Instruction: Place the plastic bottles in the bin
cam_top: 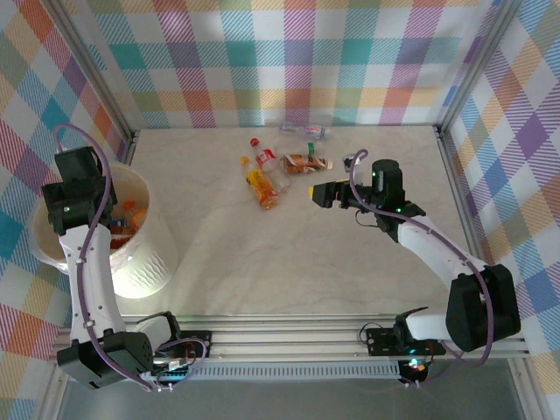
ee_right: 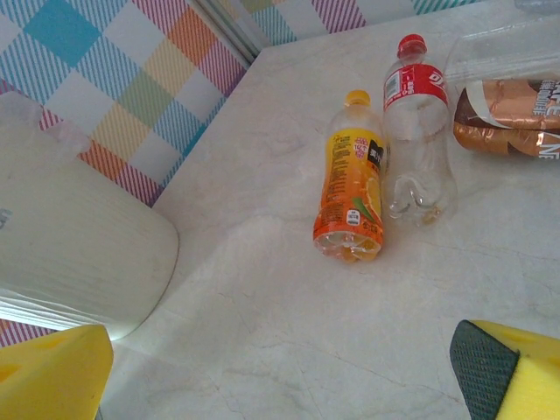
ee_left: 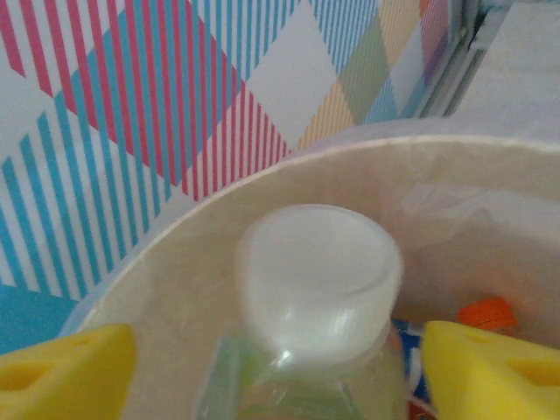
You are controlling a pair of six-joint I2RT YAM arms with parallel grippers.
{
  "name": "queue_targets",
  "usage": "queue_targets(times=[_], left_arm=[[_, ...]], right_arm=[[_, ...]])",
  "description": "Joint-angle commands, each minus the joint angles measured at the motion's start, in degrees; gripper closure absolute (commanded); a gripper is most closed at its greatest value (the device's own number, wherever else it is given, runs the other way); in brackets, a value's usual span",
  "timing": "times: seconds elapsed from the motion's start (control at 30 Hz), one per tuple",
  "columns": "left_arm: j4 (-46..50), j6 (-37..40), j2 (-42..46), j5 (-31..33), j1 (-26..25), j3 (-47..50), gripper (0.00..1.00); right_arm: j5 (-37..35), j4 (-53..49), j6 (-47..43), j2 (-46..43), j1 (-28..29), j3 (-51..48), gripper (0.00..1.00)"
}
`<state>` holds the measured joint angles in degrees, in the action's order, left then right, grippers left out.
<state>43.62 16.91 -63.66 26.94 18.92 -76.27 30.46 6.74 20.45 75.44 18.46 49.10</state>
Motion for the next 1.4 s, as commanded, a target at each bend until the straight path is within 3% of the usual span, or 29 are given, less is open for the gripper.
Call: queue_targets(times=[0.0, 0.27, 0.43, 0.57, 0.97, 1.17, 1.37], left_arm=[[-2.69, 1.31, 2.77, -2.42, 0.68, 0.16, 0.07], [0.85, -5.04, 3.67, -8.36, 0.68, -4.55, 0.0], [3.93, -12.01, 3.6, -15.07, 0.67, -8.49, 0.0], [3.59, -18.69, 5.47, -22.96, 0.52, -9.49, 0.0], [-3.33, -37.17, 6.22, -47.16, -2.04, -11.02, 0.0], [-14.21, -47.25, 8.24, -50.3, -11.97, -4.84, 0.0], [-20.33, -49.19, 7.02, -36.5, -30.68, -0.29, 0.0]], right_arm=[[0.06, -0.51, -1.52, -0.97, 0.27, 0.58, 0.0], [-3.05, 0.22, -1.14, -3.1, 0.28, -1.22, 0.0], [-11.48, 2.66, 2.77, -6.02, 0.25, -4.29, 0.0], [-17.15, 2.09, 5.93, -7.41, 0.07, -5.5, 0.0], [-18.59, -1.28, 3.49, -9.16, -0.19, -4.71, 0.0], [-18.16, -2.02, 3.1, -11.09, -0.12, -5.91, 0.0], [-17.65, -3.71, 3.7, -12.98, -0.11, -6.28, 0.0]])
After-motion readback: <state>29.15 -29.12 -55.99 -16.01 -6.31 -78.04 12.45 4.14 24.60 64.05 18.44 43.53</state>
